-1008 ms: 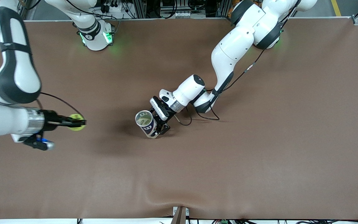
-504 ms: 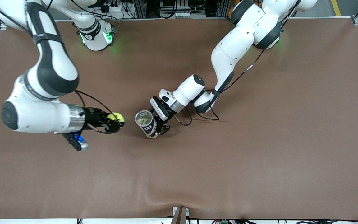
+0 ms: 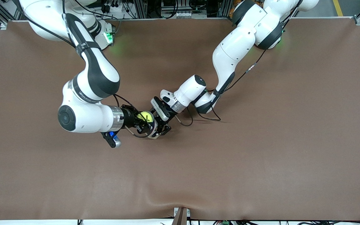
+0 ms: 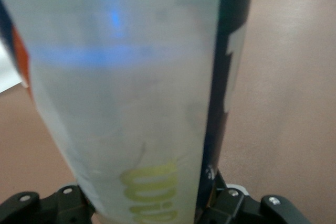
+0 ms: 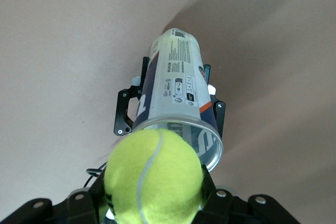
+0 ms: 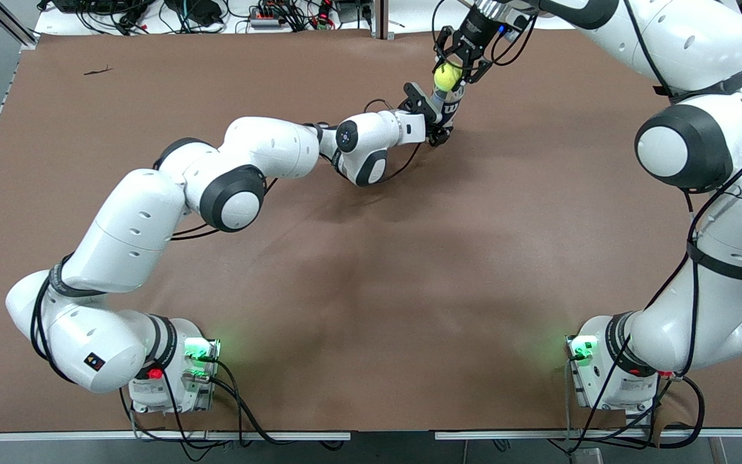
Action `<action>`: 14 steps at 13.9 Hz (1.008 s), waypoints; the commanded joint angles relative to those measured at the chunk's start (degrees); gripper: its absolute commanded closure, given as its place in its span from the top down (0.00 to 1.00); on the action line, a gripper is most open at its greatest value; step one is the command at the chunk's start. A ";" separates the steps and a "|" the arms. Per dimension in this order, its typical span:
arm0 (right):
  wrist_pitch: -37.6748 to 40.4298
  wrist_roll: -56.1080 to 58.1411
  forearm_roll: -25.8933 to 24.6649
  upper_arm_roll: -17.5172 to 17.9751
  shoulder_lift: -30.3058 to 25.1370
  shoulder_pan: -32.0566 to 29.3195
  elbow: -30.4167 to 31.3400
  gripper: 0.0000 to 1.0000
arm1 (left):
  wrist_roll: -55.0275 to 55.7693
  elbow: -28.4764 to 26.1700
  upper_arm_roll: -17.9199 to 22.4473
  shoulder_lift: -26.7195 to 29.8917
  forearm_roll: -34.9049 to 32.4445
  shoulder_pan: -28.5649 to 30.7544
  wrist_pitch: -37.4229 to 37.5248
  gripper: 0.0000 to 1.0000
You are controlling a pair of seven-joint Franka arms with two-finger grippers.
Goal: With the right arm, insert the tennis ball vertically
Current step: 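Push the second ball into the tube mouth with the right gripper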
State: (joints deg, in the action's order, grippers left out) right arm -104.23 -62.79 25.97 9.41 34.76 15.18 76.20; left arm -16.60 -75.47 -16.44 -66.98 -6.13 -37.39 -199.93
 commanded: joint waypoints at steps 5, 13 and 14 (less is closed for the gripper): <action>1.31 -2.69 1.19 -0.44 0.66 0.37 -0.52 0.77 | 0.34 0.24 -0.44 0.09 0.86 0.03 -0.99 0.81; 1.40 -2.51 1.11 -0.35 0.66 0.20 -0.61 1.00 | 0.34 0.33 -0.44 0.18 0.85 0.03 -0.99 0.81; 1.31 -2.25 1.11 -0.44 0.58 0.11 -0.61 1.00 | 0.42 0.33 -0.44 0.18 0.86 0.03 -0.99 0.81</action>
State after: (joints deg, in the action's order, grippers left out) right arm -103.36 -64.64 26.04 9.14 35.21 15.41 76.24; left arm -16.56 -75.43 -16.45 -66.99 -6.13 -37.36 -199.99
